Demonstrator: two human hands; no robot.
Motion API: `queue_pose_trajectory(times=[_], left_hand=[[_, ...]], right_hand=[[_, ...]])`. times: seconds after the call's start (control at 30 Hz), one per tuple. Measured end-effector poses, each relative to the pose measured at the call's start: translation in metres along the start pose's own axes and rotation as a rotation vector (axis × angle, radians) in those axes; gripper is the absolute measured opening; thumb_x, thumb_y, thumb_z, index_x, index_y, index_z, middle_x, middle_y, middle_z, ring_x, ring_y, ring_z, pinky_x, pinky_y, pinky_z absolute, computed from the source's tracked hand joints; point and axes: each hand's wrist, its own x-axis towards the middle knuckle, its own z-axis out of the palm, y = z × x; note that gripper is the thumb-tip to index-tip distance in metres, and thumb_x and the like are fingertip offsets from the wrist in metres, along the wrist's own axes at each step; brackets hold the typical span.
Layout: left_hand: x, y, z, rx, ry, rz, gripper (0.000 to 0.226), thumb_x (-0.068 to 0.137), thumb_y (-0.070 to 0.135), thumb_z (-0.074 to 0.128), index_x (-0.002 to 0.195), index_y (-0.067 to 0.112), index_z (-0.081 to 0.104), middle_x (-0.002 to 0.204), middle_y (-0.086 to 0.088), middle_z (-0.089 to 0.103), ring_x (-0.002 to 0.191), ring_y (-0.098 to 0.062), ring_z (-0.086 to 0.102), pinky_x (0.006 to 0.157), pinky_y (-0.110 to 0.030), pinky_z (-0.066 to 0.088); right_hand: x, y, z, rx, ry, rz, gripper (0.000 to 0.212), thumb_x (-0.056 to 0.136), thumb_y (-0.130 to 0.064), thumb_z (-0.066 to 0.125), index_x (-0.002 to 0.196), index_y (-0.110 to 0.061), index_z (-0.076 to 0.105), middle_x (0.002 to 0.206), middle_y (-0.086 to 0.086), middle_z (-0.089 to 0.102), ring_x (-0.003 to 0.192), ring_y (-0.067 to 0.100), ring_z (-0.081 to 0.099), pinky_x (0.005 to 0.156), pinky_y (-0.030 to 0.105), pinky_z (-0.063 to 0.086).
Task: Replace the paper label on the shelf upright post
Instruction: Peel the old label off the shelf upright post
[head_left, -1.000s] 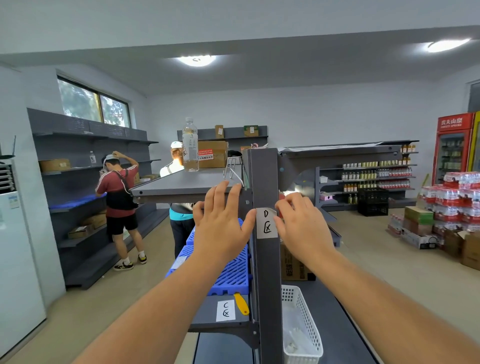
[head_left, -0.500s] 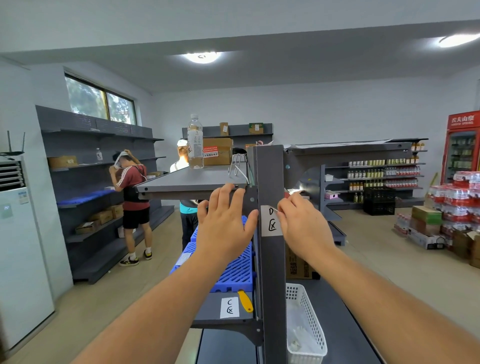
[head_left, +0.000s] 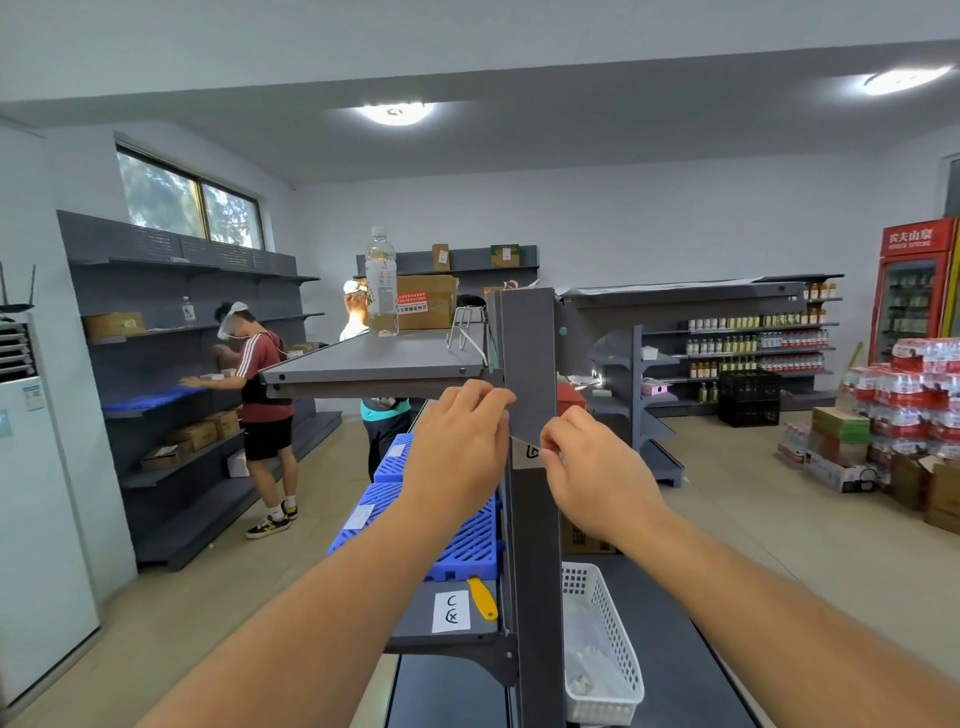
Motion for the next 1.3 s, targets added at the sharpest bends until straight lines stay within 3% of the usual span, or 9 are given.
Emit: queue_pose_trajectory(times=[0.13, 0.37, 0.47, 0.53, 0.73, 0.87, 1.03, 1.2, 1.3], left_hand=[[0.004, 0.007, 0.003, -0.112, -0.003, -0.025, 0.033, 0.108, 0.027, 0.043, 0.13, 0.019, 0.066, 0.126, 0.0, 0.068, 0.114, -0.022, 0.058, 0.094, -0.036, 0.047], [0.007, 0.02, 0.004, -0.265, -0.09, -0.123, 0.034, 0.108, 0.033, 0.038, 0.119, 0.022, 0.068, 0.109, 0.001, 0.071, 0.104, -0.018, 0.058, 0.088, -0.033, 0.051], [0.006, 0.023, 0.004, -0.432, -0.177, -0.205, 0.032, 0.108, 0.037, 0.039, 0.116, 0.026, 0.068, 0.103, 0.002, 0.072, 0.094, -0.014, 0.067, 0.076, -0.03, 0.059], [0.005, 0.024, 0.006, -0.544, -0.229, -0.259, 0.031, 0.107, 0.04, 0.041, 0.114, 0.029, 0.069, 0.099, 0.004, 0.074, 0.088, -0.009, 0.069, 0.076, -0.032, 0.062], [0.007, 0.027, 0.009, -0.937, -0.28, -0.441, 0.02, 0.103, 0.031, 0.058, 0.106, 0.022, 0.075, 0.088, 0.003, 0.078, 0.07, 0.0, 0.068, 0.068, -0.021, 0.055], [0.009, 0.025, 0.011, -0.972, -0.269, -0.471, 0.008, 0.097, 0.027, 0.069, 0.097, 0.022, 0.076, 0.078, 0.005, 0.078, 0.073, -0.004, 0.07, 0.072, -0.022, 0.059], [0.009, 0.029, 0.015, -1.164, -0.28, -0.554, 0.009, 0.096, 0.017, 0.071, 0.104, 0.013, 0.075, 0.098, -0.01, 0.08, 0.089, -0.022, 0.079, 0.082, -0.032, 0.065], [0.008, 0.031, 0.021, -1.159, -0.232, -0.569, 0.009, 0.091, 0.018, 0.078, 0.1, 0.016, 0.075, 0.098, -0.006, 0.08, 0.091, -0.018, 0.079, 0.084, -0.034, 0.065], [0.009, 0.03, 0.024, -1.139, -0.219, -0.591, 0.009, 0.089, 0.016, 0.079, 0.098, 0.017, 0.075, 0.097, -0.006, 0.08, 0.092, -0.02, 0.079, 0.086, -0.039, 0.065]], right_hand=[[-0.004, 0.007, -0.005, 0.008, 0.007, -0.019, 0.01, 0.103, -0.026, 0.051, 0.101, -0.022, 0.06, 0.099, -0.01, 0.049, 0.079, 0.009, 0.047, 0.056, 0.015, 0.029], [-0.01, 0.012, -0.007, 0.078, 0.126, -0.037, 0.01, 0.103, -0.022, 0.055, 0.096, -0.017, 0.059, 0.096, -0.006, 0.051, 0.071, 0.01, 0.049, 0.055, 0.021, 0.04], [-0.005, 0.012, -0.012, 0.141, 0.178, -0.001, 0.012, 0.103, -0.022, 0.054, 0.093, -0.015, 0.057, 0.092, -0.002, 0.055, 0.07, 0.014, 0.056, 0.051, 0.025, 0.045], [-0.002, 0.013, -0.015, 0.179, 0.19, 0.029, 0.012, 0.103, -0.023, 0.053, 0.092, -0.019, 0.056, 0.086, -0.003, 0.058, 0.068, 0.014, 0.057, 0.05, 0.026, 0.045], [0.0, 0.011, -0.016, 0.401, 0.166, 0.153, 0.007, 0.102, -0.021, 0.058, 0.097, -0.022, 0.063, 0.085, -0.01, 0.067, 0.077, 0.004, 0.065, 0.064, 0.016, 0.052], [0.0, 0.012, -0.011, 0.507, 0.11, 0.209, 0.009, 0.101, -0.021, 0.06, 0.098, -0.024, 0.068, 0.089, -0.011, 0.069, 0.082, 0.004, 0.065, 0.072, 0.019, 0.053], [-0.002, 0.012, -0.007, 0.638, 0.106, 0.243, 0.013, 0.102, -0.016, 0.059, 0.1, -0.021, 0.071, 0.09, -0.01, 0.071, 0.084, -0.004, 0.064, 0.069, 0.009, 0.049], [-0.001, 0.02, -0.003, 0.735, 0.065, 0.278, 0.023, 0.104, -0.025, 0.053, 0.097, -0.025, 0.075, 0.089, -0.005, 0.074, 0.087, 0.013, 0.07, 0.081, 0.036, 0.06], [-0.003, 0.022, -0.003, 0.755, 0.057, 0.28, 0.02, 0.103, -0.028, 0.057, 0.098, -0.025, 0.077, 0.09, -0.01, 0.074, 0.089, 0.01, 0.07, 0.082, 0.032, 0.06]])
